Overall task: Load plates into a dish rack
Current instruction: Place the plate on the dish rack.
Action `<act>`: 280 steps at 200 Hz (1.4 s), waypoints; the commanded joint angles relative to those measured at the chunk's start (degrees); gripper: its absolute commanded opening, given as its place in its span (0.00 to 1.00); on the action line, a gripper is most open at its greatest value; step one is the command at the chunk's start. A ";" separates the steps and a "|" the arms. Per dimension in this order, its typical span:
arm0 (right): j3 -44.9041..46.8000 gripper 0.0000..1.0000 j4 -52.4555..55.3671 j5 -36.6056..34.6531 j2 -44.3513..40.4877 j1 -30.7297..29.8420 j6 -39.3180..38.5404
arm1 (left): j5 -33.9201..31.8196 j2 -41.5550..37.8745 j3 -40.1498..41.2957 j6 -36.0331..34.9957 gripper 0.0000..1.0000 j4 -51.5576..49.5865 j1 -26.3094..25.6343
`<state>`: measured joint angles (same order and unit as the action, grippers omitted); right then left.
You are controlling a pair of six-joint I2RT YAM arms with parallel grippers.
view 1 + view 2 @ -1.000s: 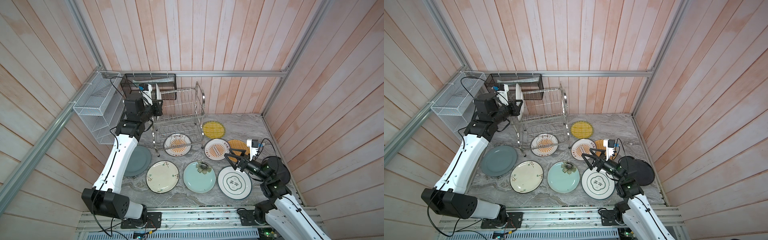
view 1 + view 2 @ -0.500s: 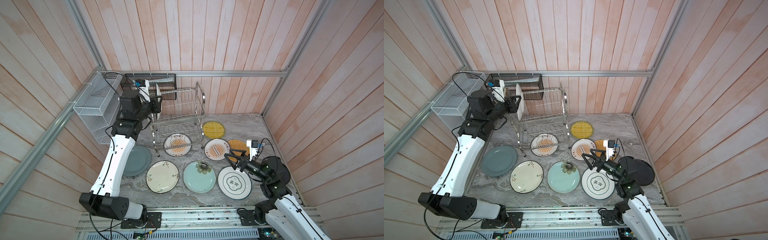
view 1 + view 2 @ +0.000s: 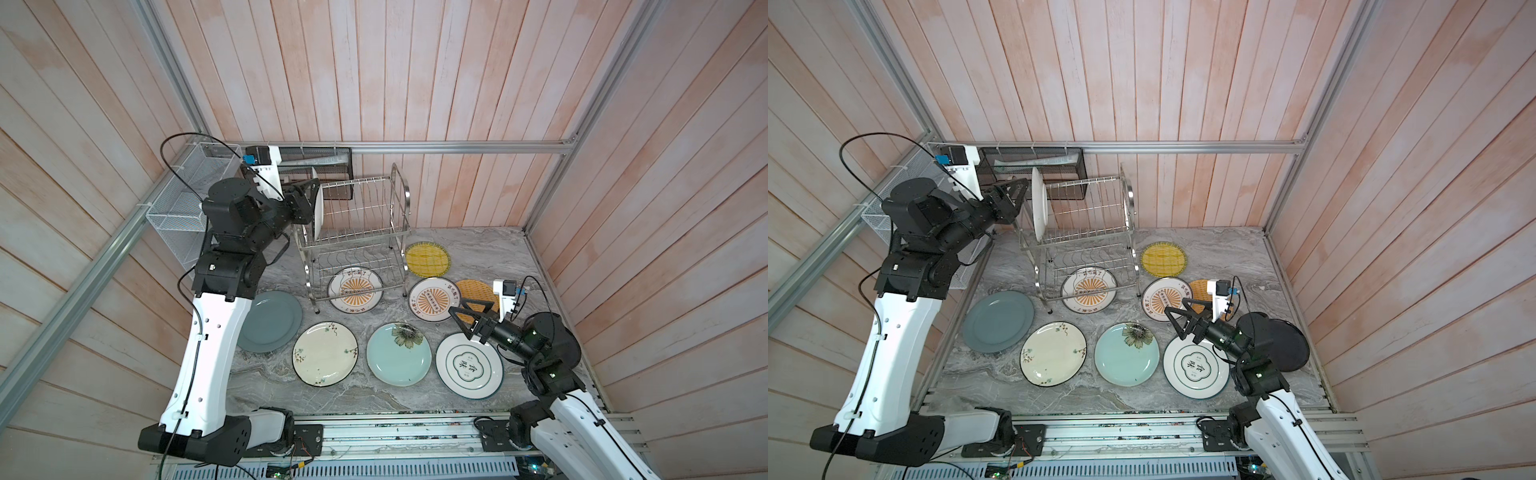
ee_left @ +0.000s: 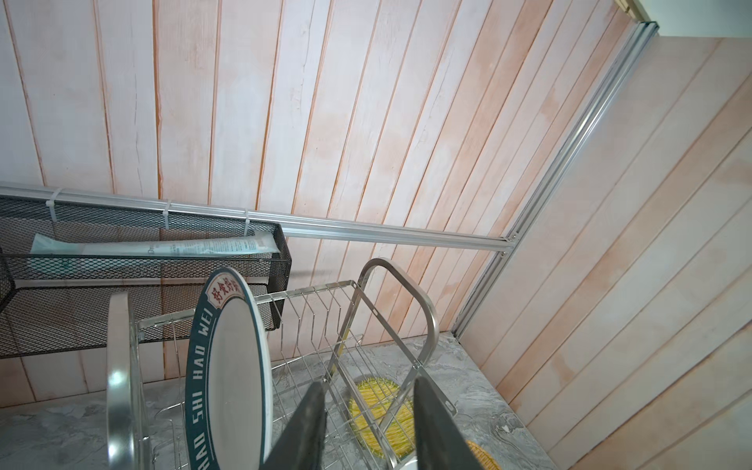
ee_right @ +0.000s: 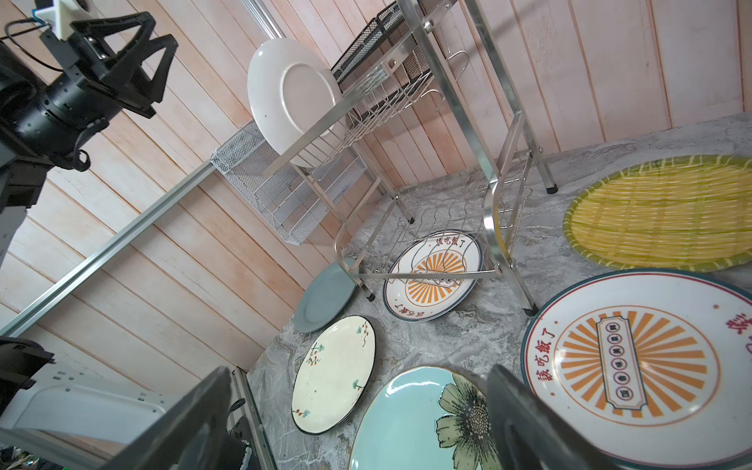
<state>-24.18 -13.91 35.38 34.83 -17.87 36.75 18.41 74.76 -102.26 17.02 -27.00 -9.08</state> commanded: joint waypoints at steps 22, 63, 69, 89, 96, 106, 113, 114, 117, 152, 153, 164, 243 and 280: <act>-2.92 0.98 1.82 -2.58 0.37 -0.26 -1.59 | 6.28 -3.35 1.39 3.28 0.38 1.35 -0.18; -4.33 0.98 4.39 -5.59 1.27 -0.33 -2.89 | 13.22 -6.80 6.05 7.05 0.39 4.91 -1.94; -4.47 0.98 4.63 -6.00 1.44 -0.32 -3.07 | 13.73 -7.20 6.87 7.46 0.39 5.47 -2.83; -4.79 0.98 5.01 -7.08 2.37 -0.32 -3.34 | 16.17 -7.87 9.65 8.14 0.39 7.08 -6.50; -4.93 0.98 5.10 -7.55 2.71 -0.32 -3.43 | 16.34 -8.01 10.41 8.07 0.39 7.29 -8.22; -5.01 0.98 5.29 -8.45 3.17 -0.28 -3.44 | 16.09 -8.05 11.63 7.54 0.39 7.48 -11.00; -5.20 0.98 5.51 -9.02 3.53 -0.25 -3.44 | 15.56 -7.99 12.66 6.72 0.39 7.57 -13.09; -5.23 0.98 5.58 -9.10 3.60 -0.29 -3.44 | 15.45 -7.98 12.81 6.59 0.39 7.58 -13.43; -5.30 0.98 5.64 -9.49 3.70 -0.29 -3.51 | 15.10 -8.00 13.19 6.22 0.39 7.58 -14.46; -6.92 0.98 7.67 -13.46 5.55 -0.04 -4.14 | 8.24 -6.24 18.47 0.18 0.39 6.40 -25.90; -6.97 0.98 7.72 -13.52 5.71 -0.01 -4.19 | 7.96 -6.14 18.66 -0.03 0.39 6.33 -26.25; -7.81 0.98 8.86 -15.04 6.89 0.26 -4.32 | 5.44 -5.52 20.89 -2.03 0.39 6.55 -29.26; -7.41 0.97 12.75 -15.12 18.47 11.98 -0.34 | -4.58 -11.58 45.38 -12.17 0.95 19.57 -36.96; -6.70 0.92 9.29 -16.08 26.91 11.88 -0.92 | -6.14 -12.27 50.75 -13.95 1.00 23.27 -36.96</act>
<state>-31.51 -3.05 20.18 57.41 -6.07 35.79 15.86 62.72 -52.36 6.55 -9.54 -45.93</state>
